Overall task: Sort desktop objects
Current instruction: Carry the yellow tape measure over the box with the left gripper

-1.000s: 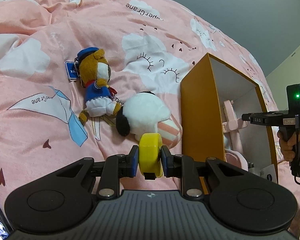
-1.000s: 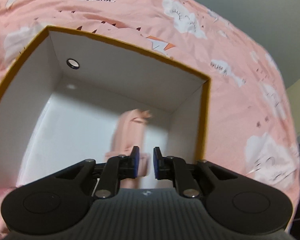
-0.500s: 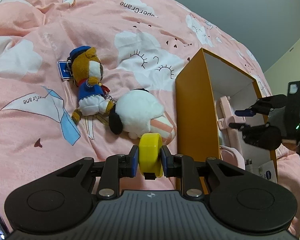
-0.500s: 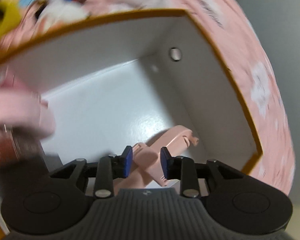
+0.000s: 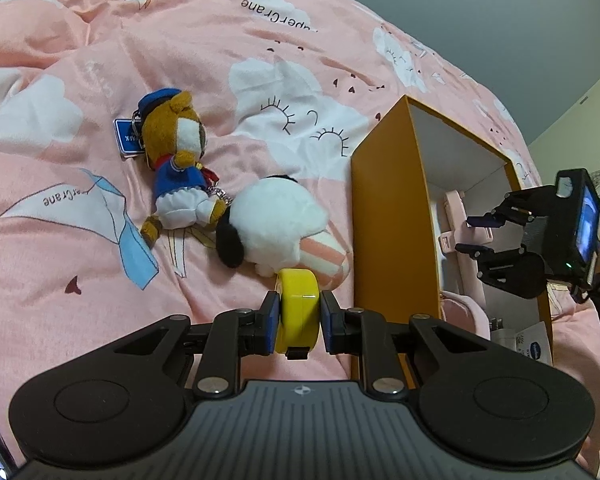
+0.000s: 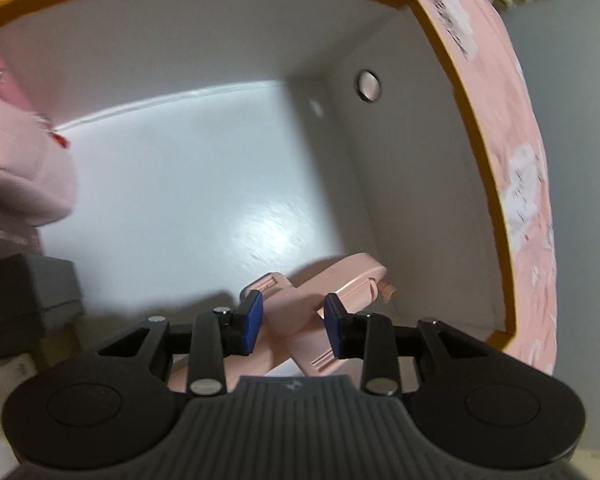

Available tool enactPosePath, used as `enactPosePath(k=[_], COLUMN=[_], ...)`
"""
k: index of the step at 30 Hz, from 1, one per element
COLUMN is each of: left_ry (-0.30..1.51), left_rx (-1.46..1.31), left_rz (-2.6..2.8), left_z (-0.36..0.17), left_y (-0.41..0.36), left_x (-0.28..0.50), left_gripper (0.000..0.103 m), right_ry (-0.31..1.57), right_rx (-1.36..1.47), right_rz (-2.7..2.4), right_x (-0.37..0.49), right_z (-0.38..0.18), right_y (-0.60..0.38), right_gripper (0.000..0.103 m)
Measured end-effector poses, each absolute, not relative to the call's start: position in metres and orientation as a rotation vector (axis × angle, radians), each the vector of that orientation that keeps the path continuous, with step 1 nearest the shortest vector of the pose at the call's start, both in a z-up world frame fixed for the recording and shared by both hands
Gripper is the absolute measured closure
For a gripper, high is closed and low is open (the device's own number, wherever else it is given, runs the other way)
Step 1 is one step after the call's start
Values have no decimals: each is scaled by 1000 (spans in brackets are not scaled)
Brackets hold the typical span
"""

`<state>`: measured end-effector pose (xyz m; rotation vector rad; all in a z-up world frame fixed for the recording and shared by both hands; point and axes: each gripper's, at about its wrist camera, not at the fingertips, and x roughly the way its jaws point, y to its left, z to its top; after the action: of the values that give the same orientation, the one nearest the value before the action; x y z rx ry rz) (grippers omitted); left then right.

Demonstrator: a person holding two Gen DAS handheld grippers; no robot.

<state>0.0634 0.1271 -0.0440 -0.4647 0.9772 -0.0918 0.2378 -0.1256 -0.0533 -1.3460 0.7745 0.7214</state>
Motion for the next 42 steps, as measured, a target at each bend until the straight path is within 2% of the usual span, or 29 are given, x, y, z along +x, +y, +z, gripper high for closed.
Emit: enactPosePath(k=[9,16,19,28,33,42], left_ry=[935,855,825,811,895,1020], left_rx=[-483,-513,-495,-494,-527,-549], left_rz=[-87,-150,-189,-417,-499,-522], left_z=[-32,-2,14,38,18,-12], left_y=[129,122,110,51,16,-20], left_x=[59,50,48,57,75,93], left_gripper=[79,79,79,79,79,79], right_ry=[848,790,744,637,581,587], right_rx=[-1309,-1246,-1116,-579,-326,-104], right_rz=[594,583,589,475,317,184], right_x=[262,256,245,189,165,147], right_z=[-57,-43,-17,61,53,24], right_y=[-122,-129,-139,-210,-259,-301], right_gripper=[71,70,67,63,63,63])
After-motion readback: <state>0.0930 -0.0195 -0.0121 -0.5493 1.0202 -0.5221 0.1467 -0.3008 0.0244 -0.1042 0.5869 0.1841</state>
